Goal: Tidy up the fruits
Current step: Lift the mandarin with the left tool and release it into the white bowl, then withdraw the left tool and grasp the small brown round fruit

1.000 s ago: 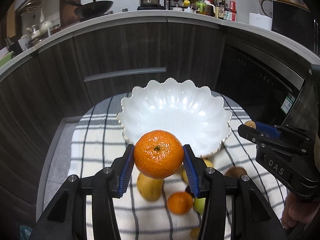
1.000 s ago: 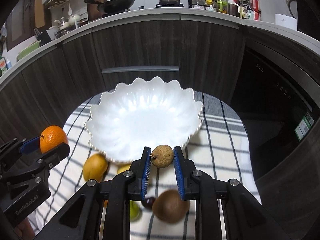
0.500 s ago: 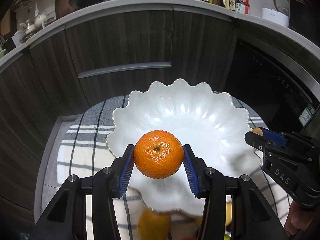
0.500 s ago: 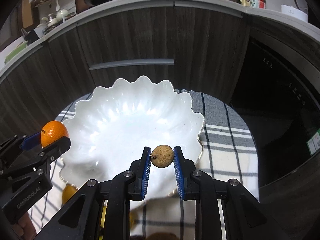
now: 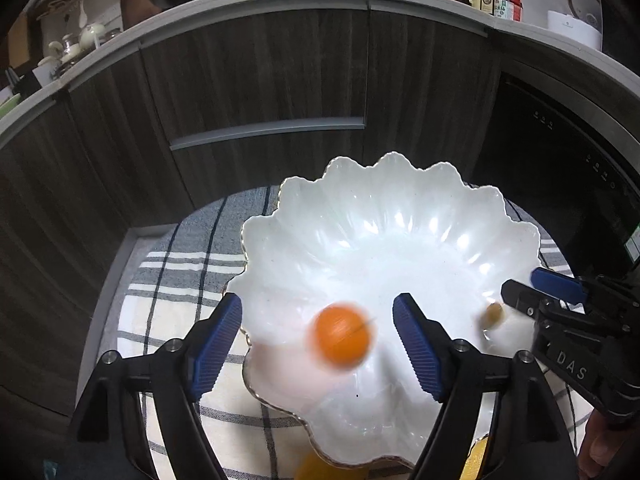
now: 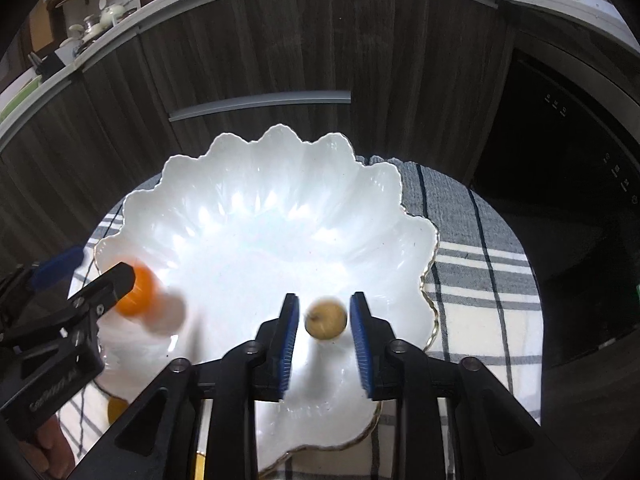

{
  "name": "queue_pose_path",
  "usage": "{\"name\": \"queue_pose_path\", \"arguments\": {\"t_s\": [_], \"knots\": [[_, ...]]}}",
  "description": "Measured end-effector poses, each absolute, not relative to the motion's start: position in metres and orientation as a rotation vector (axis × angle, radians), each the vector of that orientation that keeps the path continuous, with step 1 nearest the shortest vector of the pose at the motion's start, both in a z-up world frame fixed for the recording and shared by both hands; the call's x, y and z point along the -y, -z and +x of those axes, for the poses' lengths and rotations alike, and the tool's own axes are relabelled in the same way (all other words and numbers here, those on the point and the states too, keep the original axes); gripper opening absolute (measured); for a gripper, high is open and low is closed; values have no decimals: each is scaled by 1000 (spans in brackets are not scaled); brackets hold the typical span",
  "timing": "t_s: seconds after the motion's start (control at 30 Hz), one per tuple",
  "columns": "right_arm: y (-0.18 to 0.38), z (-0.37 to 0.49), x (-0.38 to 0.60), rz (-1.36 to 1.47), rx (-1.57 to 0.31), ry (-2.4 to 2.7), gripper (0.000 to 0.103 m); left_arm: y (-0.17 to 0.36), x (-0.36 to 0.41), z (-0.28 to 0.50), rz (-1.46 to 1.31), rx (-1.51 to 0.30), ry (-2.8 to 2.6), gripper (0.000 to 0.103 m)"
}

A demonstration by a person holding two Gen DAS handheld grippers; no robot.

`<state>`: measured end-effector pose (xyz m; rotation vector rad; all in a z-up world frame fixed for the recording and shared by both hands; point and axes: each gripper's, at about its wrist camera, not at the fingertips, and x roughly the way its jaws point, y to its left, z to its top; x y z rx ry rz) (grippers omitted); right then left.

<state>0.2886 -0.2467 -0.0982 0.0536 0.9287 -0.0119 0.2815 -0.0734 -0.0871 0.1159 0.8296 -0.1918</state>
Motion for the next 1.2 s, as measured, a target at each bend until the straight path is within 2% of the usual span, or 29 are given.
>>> {"name": "queue_pose_path", "arguments": {"t_s": [0.1, 0.2, 0.43, 0.87, 1.2], "knots": [[98, 287, 249, 50, -927, 44, 58, 88, 72, 282, 117, -852, 178, 79], [95, 283, 250, 46, -917, 77, 64, 85, 70, 278, 117, -850, 162, 85], [76, 266, 248, 35, -875, 111, 66, 67, 63, 260, 97, -820, 144, 98], [35, 217, 245, 55, -816, 124, 67, 27, 52, 206, 81, -794, 125, 98], [34, 175, 240, 57, -808, 123, 67, 29, 46, 164, 92, -770, 123, 98]]}}
